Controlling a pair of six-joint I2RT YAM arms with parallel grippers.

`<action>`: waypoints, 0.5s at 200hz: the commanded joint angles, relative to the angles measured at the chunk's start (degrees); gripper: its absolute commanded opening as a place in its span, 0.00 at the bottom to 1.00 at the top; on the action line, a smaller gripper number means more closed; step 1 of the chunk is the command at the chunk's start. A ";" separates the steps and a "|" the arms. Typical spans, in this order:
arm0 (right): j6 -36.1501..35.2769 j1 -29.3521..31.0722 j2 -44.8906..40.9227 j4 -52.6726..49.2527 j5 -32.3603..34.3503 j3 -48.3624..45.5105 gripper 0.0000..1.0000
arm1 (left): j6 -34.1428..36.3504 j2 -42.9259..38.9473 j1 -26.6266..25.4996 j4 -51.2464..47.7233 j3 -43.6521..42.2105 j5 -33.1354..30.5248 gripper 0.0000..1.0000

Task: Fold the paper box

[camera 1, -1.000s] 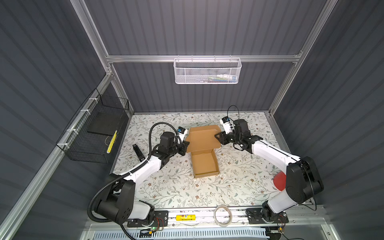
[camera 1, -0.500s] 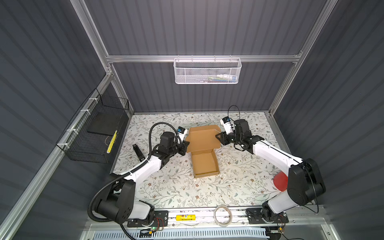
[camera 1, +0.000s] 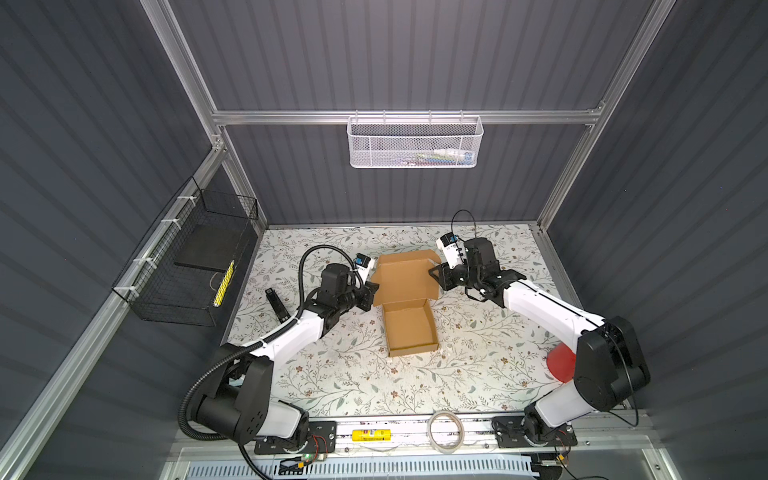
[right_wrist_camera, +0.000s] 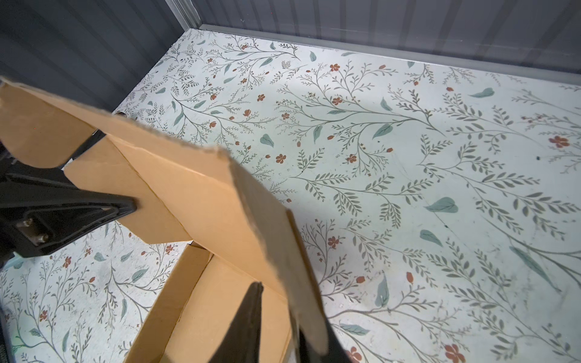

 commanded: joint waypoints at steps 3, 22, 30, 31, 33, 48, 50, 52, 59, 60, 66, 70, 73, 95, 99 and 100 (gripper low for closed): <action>-0.06 0.35 0.90 -0.33 2.12 1.40 0.21 | -0.72 0.59 0.37 0.98 1.02 1.64 0.00; -0.12 0.46 1.08 -0.27 2.27 1.25 0.19 | -0.94 0.67 0.37 1.07 1.04 1.53 0.00; -0.20 0.52 1.08 -0.28 2.52 1.22 0.18 | -1.03 0.70 0.37 1.16 1.06 1.54 0.00; -0.24 0.56 1.08 -0.26 2.57 1.22 0.18 | -1.08 0.70 0.37 1.16 1.04 1.50 0.00; -0.23 0.60 1.08 -0.26 2.63 1.18 0.18 | -1.11 0.70 0.37 1.16 1.13 1.47 0.00; -0.47 0.85 0.93 -0.38 3.32 1.14 0.15 | -1.30 0.74 0.37 1.07 1.23 1.46 0.00; -0.55 0.87 0.91 -0.34 3.32 1.14 0.15 | -1.36 0.78 0.37 1.01 1.31 1.46 0.00; -0.55 0.83 0.90 -0.33 3.37 1.14 0.15 | -1.38 0.72 0.37 0.99 1.33 1.46 0.01; -0.70 0.88 0.77 -0.33 3.47 1.14 0.14 | -1.49 0.72 0.37 0.83 1.42 1.38 0.02; -0.71 0.87 0.75 -0.33 3.49 1.14 0.14 | -1.48 0.75 0.37 0.82 1.48 1.38 0.03; -0.81 0.91 0.66 -0.50 3.37 1.14 0.14 | -1.56 0.71 0.37 0.66 1.59 1.31 0.04; -0.86 0.97 0.64 -0.56 3.42 1.21 0.13 | -1.58 0.78 0.37 0.64 1.63 1.24 0.05; -0.91 0.97 0.56 -0.70 3.50 1.22 0.13 | -1.63 0.72 0.37 0.57 1.63 1.20 0.06; -1.16 1.05 0.29 -1.06 3.77 1.32 0.11 | -1.99 0.56 0.37 0.37 1.88 0.73 0.13; -1.17 1.12 0.21 -1.17 3.77 1.38 0.11 | -2.08 0.57 0.37 0.29 1.90 0.55 0.15; -1.21 1.13 0.25 -1.19 3.77 1.39 0.11 | -2.08 0.50 0.37 0.24 1.90 0.52 0.16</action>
